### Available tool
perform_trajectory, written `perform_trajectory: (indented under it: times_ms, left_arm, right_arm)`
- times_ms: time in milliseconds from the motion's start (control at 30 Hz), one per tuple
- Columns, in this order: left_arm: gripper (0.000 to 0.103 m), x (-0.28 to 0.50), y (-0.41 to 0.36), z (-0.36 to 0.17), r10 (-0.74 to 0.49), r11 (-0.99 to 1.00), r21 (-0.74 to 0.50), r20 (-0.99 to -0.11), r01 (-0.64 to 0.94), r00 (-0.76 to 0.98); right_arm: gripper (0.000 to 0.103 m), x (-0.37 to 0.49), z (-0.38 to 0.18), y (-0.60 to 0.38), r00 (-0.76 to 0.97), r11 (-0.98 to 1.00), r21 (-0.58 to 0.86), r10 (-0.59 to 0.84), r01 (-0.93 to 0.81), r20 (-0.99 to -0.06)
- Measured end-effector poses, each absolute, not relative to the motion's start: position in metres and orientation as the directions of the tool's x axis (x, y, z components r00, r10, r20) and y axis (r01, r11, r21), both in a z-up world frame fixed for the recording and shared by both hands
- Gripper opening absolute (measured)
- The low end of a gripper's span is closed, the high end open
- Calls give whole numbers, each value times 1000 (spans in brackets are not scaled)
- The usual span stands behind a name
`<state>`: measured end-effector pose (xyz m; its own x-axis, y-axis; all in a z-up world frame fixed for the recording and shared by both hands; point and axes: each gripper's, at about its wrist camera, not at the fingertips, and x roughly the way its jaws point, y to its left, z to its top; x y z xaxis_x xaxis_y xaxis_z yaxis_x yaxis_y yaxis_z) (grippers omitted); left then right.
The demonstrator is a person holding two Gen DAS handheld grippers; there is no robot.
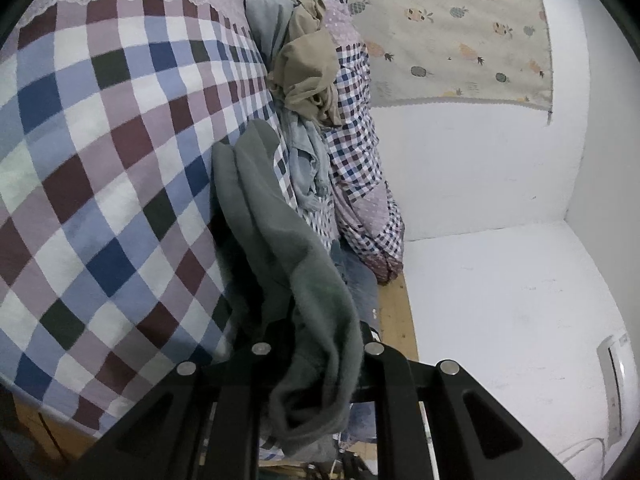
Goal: Fold clothes
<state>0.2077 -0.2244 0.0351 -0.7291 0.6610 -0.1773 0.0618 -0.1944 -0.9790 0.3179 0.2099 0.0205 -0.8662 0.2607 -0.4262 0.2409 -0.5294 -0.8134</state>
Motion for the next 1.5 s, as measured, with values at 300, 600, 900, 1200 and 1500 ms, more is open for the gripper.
perform_trajectory:
  times_ms: [300,600,900,1200,1500]
  left_arm:
    - [11,228,-228,66,667,-216,-976,-147,0,-731]
    - [11,279,-230,166,686,-182,-960,32,-213,-727]
    - [11,290,-238,222,701,-187,-951,45,-245,-712]
    - [12,198,-226,137,675,-305,-947,-290,102,-678]
    - [12,85,-215,109,632,-370,-884,-465,286,-620]
  right_arm:
    - [9,335,98,215,-901,-657,-737,209,158,-380]
    - [9,371,212,225,-936,-764,-638,149,95,-318]
    - [10,372,294,222,-949,-810,-580,110,87,-296]
    - [10,250,237,229,-851,-830,-520,112,204,-512]
    - [10,116,180,238,-715,-840,-454,119,298,-689]
